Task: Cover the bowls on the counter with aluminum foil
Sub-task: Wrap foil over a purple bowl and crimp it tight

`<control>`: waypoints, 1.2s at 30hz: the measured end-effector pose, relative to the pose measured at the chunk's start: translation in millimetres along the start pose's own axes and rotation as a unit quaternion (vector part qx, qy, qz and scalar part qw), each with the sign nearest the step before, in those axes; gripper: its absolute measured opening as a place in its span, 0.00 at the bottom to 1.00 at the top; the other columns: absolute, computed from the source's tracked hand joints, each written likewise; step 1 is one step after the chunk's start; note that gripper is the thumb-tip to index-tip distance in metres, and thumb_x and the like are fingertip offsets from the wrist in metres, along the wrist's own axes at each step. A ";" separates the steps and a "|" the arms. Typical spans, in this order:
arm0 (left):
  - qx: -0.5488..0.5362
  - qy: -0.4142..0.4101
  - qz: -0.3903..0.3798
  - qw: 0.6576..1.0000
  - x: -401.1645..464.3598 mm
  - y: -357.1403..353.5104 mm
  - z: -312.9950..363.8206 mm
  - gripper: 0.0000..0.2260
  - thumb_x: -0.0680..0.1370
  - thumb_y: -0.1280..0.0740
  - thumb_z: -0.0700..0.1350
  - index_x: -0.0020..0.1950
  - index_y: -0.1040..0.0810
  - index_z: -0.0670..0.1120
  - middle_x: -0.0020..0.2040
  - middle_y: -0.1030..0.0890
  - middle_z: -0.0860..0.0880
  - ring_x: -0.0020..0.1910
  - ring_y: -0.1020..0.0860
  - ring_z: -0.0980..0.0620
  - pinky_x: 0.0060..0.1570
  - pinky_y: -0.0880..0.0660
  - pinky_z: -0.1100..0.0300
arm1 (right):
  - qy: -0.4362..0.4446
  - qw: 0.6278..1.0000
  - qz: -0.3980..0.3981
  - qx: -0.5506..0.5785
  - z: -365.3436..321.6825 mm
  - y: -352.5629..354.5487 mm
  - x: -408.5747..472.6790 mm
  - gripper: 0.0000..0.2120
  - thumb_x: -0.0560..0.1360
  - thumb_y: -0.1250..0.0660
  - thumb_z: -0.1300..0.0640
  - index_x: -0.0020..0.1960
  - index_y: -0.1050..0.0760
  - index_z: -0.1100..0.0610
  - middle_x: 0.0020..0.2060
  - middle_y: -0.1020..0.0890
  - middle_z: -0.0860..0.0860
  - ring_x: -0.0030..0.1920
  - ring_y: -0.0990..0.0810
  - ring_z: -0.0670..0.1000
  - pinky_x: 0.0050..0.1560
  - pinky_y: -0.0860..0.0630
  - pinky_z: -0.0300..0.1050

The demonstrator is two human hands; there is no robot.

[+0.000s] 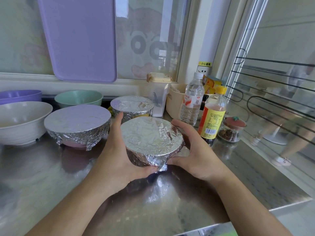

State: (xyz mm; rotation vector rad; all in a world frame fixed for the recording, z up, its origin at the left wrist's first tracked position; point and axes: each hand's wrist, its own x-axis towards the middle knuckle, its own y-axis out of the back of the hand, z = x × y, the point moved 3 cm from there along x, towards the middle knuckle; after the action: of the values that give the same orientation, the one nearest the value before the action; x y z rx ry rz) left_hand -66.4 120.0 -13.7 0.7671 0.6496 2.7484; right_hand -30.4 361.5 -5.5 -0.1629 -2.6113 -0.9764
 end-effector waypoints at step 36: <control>-0.063 0.072 0.013 0.995 8.1 -1.1 -12.3 0.56 0.51 0.17 0.65 0.75 0.38 0.61 0.70 0.36 0.55 0.73 0.37 0.63 0.76 0.34 0.52 | -0.020 0.985 0.002 0.171 1.4 -4.9 7.0 0.34 0.76 0.27 0.48 0.80 0.32 0.52 0.69 0.20 0.38 0.71 0.24 0.39 0.71 0.26 0.40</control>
State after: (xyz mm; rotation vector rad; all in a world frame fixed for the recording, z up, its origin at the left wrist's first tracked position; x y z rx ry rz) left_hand -79.7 119.1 -20.0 0.5577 0.4903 2.8559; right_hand -38.4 358.6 -7.0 -0.1011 -2.7648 -0.5132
